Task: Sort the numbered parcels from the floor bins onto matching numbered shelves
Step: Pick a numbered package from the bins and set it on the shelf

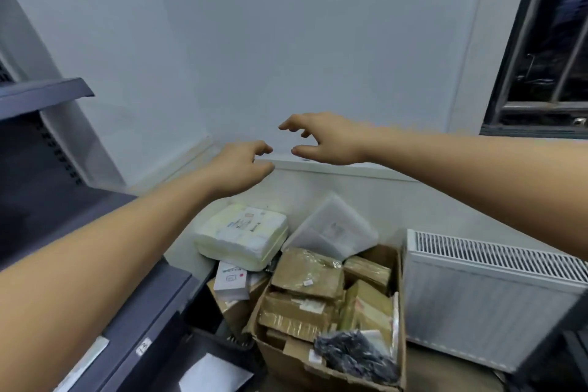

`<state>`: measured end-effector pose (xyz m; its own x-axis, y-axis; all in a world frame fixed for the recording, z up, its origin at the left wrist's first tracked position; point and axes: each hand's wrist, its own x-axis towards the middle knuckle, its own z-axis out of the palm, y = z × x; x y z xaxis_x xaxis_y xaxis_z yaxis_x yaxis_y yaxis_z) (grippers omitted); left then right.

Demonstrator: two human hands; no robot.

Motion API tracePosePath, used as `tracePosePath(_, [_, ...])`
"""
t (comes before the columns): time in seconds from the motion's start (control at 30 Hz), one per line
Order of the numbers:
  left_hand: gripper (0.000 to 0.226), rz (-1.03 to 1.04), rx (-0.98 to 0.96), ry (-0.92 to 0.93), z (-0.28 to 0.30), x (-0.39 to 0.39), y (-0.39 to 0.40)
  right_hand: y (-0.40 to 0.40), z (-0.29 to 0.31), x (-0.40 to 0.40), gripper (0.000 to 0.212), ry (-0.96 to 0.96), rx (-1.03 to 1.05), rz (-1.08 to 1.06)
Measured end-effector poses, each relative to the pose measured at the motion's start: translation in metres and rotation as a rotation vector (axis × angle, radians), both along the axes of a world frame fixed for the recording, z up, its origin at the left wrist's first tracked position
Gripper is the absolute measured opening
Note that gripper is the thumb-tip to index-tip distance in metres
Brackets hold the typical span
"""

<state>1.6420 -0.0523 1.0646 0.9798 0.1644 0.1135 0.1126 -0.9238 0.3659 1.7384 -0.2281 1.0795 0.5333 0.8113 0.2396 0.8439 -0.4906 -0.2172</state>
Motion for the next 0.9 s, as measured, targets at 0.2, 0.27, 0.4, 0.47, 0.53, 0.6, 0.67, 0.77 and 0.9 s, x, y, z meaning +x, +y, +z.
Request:
tracePosePath(0.2, [0.045, 0.031, -0.078, -0.015, -0.032, 0.031, -0.028, -0.024, -0.042, 0.03, 0.046, 0.071, 0.011, 0.012])
tracePosePath(0.27, [0.045, 0.034, -0.076, -0.024, -0.039, 0.037, -0.033, -0.026, -0.053, 0.037, 0.046, 0.091, 0.015, 0.024])
tracePosePath(0.4, [0.045, 0.047, -0.087, -0.027, -0.053, 0.047, -0.034, -0.024, -0.073, 0.05, 0.046, 0.129, 0.018, 0.051])
tracePosePath(0.47, [0.045, 0.062, -0.091, -0.007, -0.063, 0.053, -0.032, -0.021, -0.086, 0.055, 0.046, 0.155, 0.018, 0.056])
tracePosePath(0.53, [0.044, 0.07, -0.101, 0.016, -0.076, 0.058, -0.029, -0.018, -0.102, 0.059, 0.048, 0.2, 0.016, 0.055])
tracePosePath(0.6, [0.043, 0.068, -0.114, 0.032, -0.091, 0.066, -0.026, -0.015, -0.12, 0.065, 0.049, 0.236, 0.003, 0.055])
tracePosePath(0.67, [0.042, 0.065, -0.133, 0.041, -0.108, 0.075, -0.02, -0.011, -0.14, 0.072, 0.049, 0.263, -0.016, 0.048])
tracePosePath(0.77, [0.042, 0.055, -0.142, 0.051, -0.136, 0.088, -0.008, -0.004, -0.169, 0.084, 0.05, 0.304, -0.041, 0.03])
tracePosePath(0.9, [0.042, 0.041, -0.159, 0.069, -0.178, 0.113, 0.013, 0.007, -0.205, 0.102, 0.051, 0.333, -0.058, -0.014])
